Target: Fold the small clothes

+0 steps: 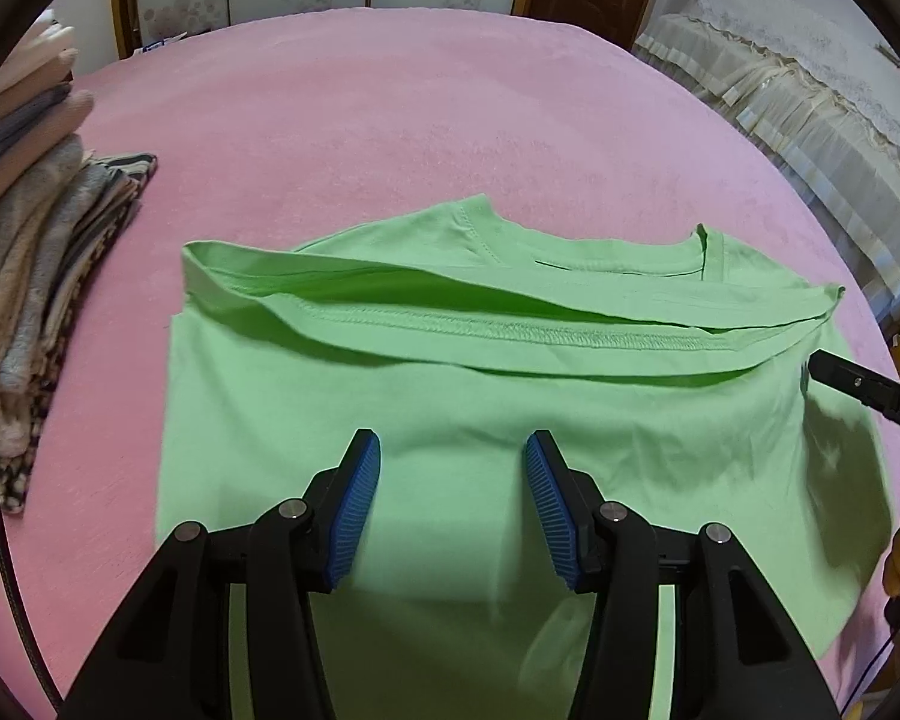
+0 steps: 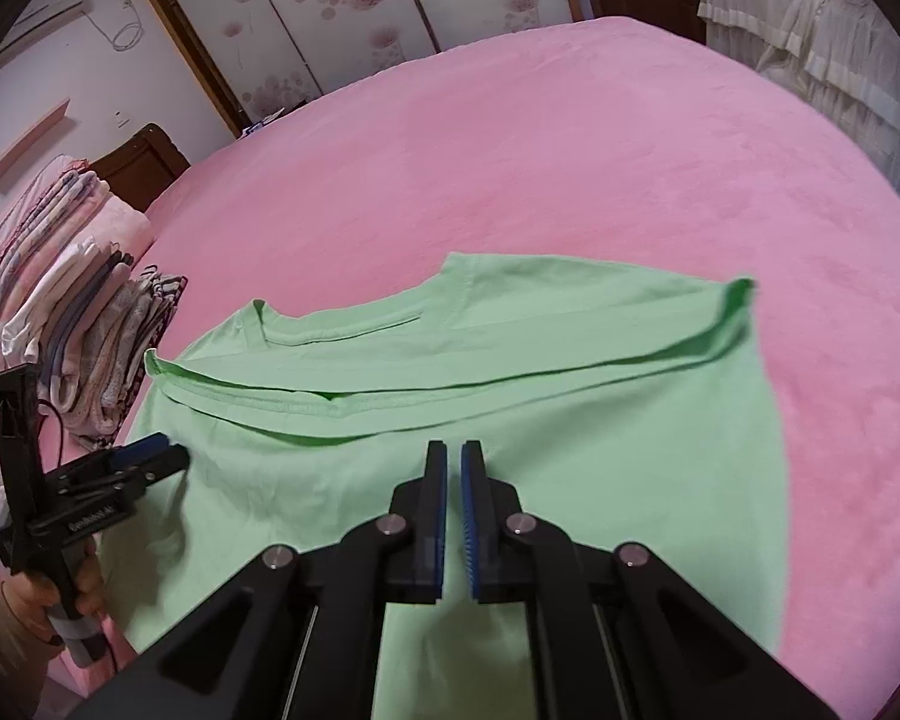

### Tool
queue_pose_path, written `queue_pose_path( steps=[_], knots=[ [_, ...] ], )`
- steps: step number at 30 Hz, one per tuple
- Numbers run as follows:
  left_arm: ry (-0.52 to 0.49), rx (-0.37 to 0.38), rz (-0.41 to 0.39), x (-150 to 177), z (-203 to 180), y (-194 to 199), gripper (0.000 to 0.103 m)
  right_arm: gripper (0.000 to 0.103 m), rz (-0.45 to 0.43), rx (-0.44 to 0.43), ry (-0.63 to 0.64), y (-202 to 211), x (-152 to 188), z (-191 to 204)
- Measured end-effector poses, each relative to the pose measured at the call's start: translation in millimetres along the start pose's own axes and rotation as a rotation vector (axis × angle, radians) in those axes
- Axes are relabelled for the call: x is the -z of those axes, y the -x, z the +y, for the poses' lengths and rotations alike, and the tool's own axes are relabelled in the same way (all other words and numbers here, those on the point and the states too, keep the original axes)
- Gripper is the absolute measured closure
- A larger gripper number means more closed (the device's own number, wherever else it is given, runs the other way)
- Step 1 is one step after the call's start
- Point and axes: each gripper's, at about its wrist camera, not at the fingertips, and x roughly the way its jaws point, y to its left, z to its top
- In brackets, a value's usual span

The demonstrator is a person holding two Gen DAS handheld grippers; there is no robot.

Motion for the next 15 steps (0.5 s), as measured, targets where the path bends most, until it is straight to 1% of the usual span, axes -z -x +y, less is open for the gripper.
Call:
queue_pose_path(
  steps=[3, 7, 10, 15],
  knots=[
    [-0.007, -0.005, 0.002, -2, -3, -4, 0.053, 0.098, 0.025, -0.01, 0.029, -13, -1, 8],
    [-0.018, -0.013, -0.002, -9, -7, -6, 0.051, 0.098, 0.059, 0.023, 0.061, -29, -2, 13],
    [-0.011, -0.019, -0.003, -23, -4, -10, 0.051, 0.099, 0.058, 0.045, 0.064, -36, -8, 10],
    [0.017, -0.016, -0.026, -39, -2, -14, 0.051, 0.099, 0.044, 0.093, 0.061, -46, -31, 6]
  ],
)
